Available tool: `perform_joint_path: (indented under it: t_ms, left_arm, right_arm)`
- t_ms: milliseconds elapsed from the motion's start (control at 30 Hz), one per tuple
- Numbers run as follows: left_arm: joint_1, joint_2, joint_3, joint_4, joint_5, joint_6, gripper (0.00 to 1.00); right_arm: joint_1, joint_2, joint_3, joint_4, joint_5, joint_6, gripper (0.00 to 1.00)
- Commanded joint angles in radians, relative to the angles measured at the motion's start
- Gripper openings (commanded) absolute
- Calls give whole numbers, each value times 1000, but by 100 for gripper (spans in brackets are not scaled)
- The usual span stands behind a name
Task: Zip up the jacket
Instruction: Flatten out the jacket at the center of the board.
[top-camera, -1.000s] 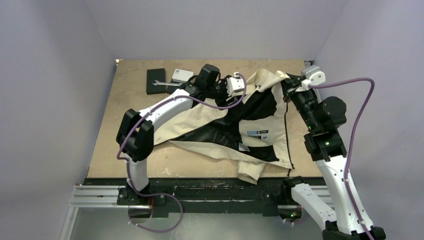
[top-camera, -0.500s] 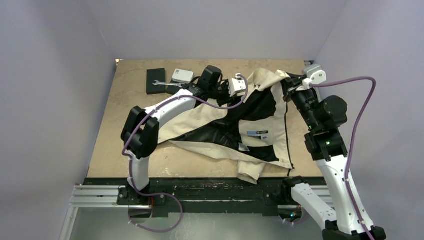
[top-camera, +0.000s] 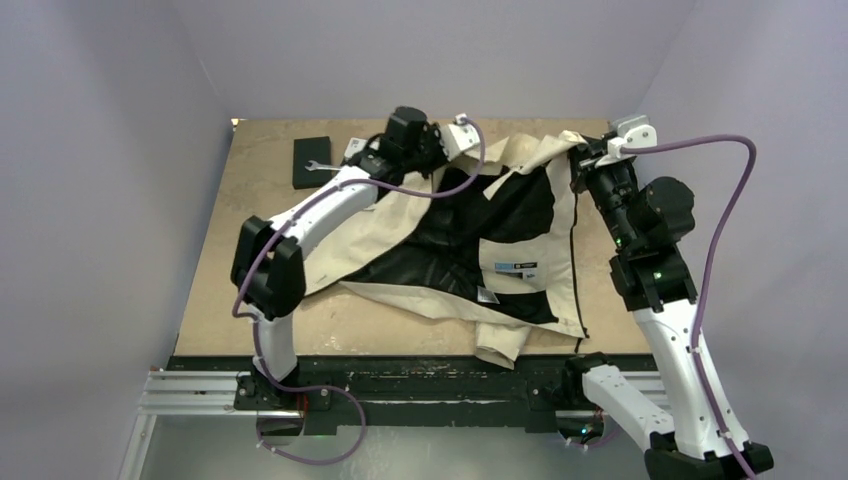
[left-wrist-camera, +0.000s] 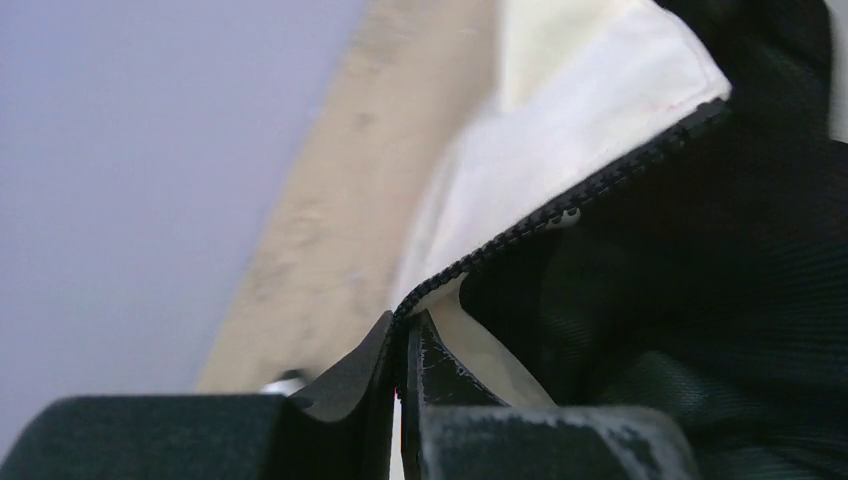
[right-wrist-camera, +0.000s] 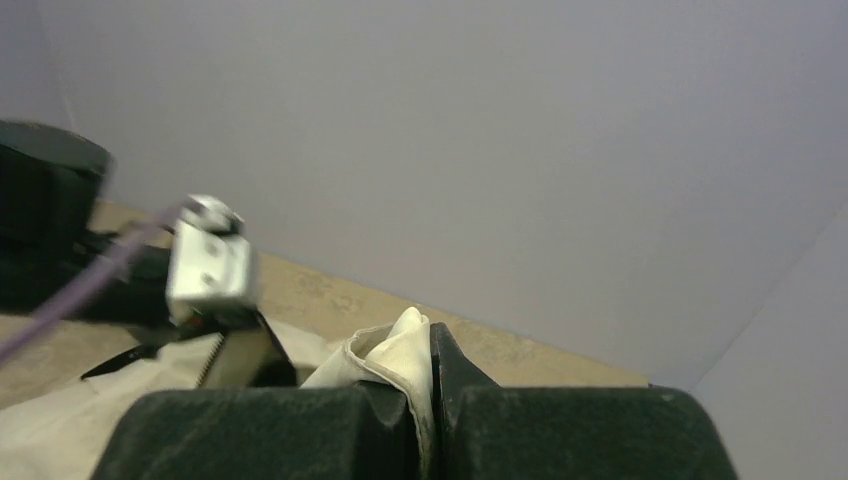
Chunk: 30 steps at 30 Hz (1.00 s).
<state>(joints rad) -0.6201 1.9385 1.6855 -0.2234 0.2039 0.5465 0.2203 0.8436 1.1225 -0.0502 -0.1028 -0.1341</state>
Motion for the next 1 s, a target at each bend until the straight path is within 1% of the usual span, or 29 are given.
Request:
perform_joint_path:
  t_ms: [0, 133, 267, 367, 467, 567, 700, 833, 900, 967]
  left_arm:
    - [97, -222, 145, 123, -213, 76, 0]
    - [152, -287, 285, 94, -335, 111, 0]
    - [155, -373, 328, 114, -441, 189, 0]
    - [155, -399, 370, 76, -508, 254, 0]
    - [158, -422, 357, 42, -558, 276, 0]
    - [158, -454, 329, 3, -568, 267, 0]
    - [158, -489, 375, -73, -546, 238, 0]
    - [157, -514, 471, -181, -467, 175, 0]
    - [157, -530, 468, -222, -442, 144, 0]
    - [157, -552, 419, -229, -457, 113, 0]
  right_arm:
    - [-1, 28, 72, 36, 153, 16, 0]
    - [0, 65, 90, 70, 272, 31, 0]
    - [-1, 122, 136, 52, 358, 50, 0]
    - [0, 171, 164, -5, 377, 62, 0]
    - [1, 198, 152, -7, 367, 88, 0]
    - [11, 211, 158, -20, 370, 115, 0]
    - [70, 215, 219, -61, 479, 101, 0]
    - [135, 235, 352, -124, 593, 102, 0]
    - [151, 275, 431, -172, 636, 109, 0]
    - [157, 321, 499, -209, 655, 113, 0]
